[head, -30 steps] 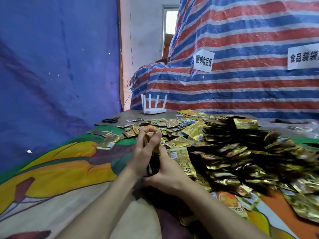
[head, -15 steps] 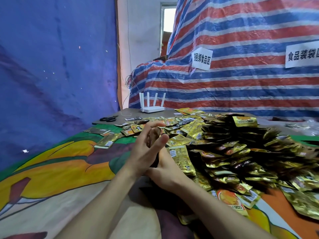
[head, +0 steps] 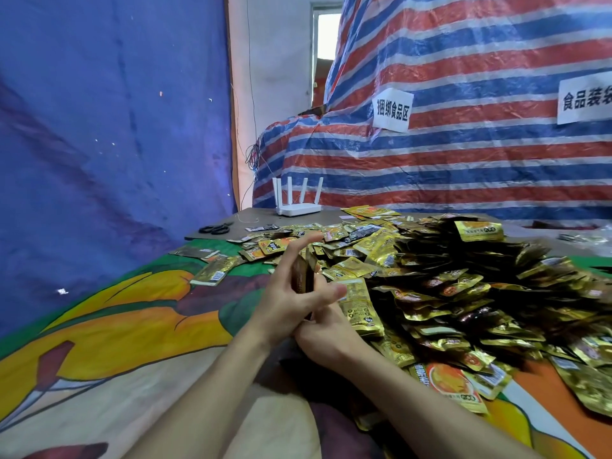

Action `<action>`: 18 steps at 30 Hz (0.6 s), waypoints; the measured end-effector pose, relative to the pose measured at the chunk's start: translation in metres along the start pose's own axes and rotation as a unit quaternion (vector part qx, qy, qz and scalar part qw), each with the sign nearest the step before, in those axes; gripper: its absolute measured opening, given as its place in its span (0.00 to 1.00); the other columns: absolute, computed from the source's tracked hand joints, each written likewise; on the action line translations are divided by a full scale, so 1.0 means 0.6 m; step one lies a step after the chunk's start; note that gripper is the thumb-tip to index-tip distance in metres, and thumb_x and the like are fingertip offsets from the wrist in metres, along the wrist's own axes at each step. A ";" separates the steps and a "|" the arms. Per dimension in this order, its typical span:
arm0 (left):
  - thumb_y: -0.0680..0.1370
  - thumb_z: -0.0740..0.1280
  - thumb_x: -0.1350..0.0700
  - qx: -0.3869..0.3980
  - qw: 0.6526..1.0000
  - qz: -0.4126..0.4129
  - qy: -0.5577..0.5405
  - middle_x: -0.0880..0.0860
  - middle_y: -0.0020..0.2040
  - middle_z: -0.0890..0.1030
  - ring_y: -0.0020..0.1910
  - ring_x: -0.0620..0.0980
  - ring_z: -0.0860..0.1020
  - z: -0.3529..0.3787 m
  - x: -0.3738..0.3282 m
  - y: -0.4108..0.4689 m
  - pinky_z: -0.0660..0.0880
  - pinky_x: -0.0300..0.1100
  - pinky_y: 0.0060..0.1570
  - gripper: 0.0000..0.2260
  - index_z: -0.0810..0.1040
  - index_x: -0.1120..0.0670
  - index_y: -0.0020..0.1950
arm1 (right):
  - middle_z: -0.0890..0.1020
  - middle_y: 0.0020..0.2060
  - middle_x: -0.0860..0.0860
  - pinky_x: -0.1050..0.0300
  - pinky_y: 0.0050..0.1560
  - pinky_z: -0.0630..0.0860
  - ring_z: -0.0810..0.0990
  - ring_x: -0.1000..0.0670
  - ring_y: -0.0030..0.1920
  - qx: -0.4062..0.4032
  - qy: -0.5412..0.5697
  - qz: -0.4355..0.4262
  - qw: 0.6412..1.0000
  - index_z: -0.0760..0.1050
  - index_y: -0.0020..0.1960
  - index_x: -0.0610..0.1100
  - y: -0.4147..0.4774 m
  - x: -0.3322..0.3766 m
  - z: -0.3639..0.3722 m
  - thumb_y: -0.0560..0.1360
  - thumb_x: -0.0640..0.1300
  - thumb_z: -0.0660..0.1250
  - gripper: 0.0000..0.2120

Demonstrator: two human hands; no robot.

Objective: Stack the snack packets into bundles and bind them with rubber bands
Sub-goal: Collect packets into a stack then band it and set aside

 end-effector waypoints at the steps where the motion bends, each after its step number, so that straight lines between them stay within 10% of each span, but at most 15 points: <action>1: 0.61 0.79 0.45 0.018 1.000 -0.004 0.008 0.39 0.51 0.76 0.50 0.39 0.76 0.006 0.001 -0.001 0.74 0.31 0.53 0.33 0.73 0.34 0.64 | 0.74 0.50 0.59 0.75 0.46 0.73 0.75 0.73 0.49 -0.003 -0.004 0.000 1.000 0.62 0.59 0.56 -0.002 0.000 0.000 0.69 0.42 0.63 0.21; 8: 0.72 0.69 0.58 -0.051 0.998 -0.021 -0.015 0.52 0.44 0.75 0.43 0.45 0.75 0.004 0.022 0.004 0.75 0.38 0.49 0.23 0.73 0.45 0.66 | 0.77 0.60 0.46 0.57 0.64 0.76 0.78 0.53 0.63 0.024 0.033 0.004 0.999 0.65 0.68 0.42 0.009 -0.001 0.003 0.71 0.33 0.68 0.27; 14: 0.74 0.64 0.74 -0.125 0.986 -0.095 -0.057 0.55 0.45 0.78 0.43 0.50 0.78 -0.016 0.069 0.002 0.77 0.33 0.41 0.37 0.68 0.38 0.72 | 0.78 0.59 0.39 0.54 0.53 0.81 0.82 0.46 0.58 0.074 0.036 0.099 0.992 0.59 0.70 0.35 0.009 -0.010 -0.006 0.64 0.26 0.76 0.41; 18: 0.68 0.61 0.74 -0.177 0.983 -0.044 -0.034 0.44 0.50 0.79 0.41 0.48 0.78 -0.029 0.057 0.007 0.78 0.42 0.42 0.36 0.73 0.37 0.63 | 0.82 0.46 0.52 0.65 0.39 0.78 0.82 0.57 0.43 0.084 0.045 0.094 0.991 0.69 0.64 0.39 0.002 0.025 -0.016 0.68 0.21 0.69 0.28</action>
Point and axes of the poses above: each hand's wrist, its own y-axis towards the middle knuckle, its own z-axis out of the palm, x = y × z, the point moved 5 cm from there along y, towards the middle knuckle
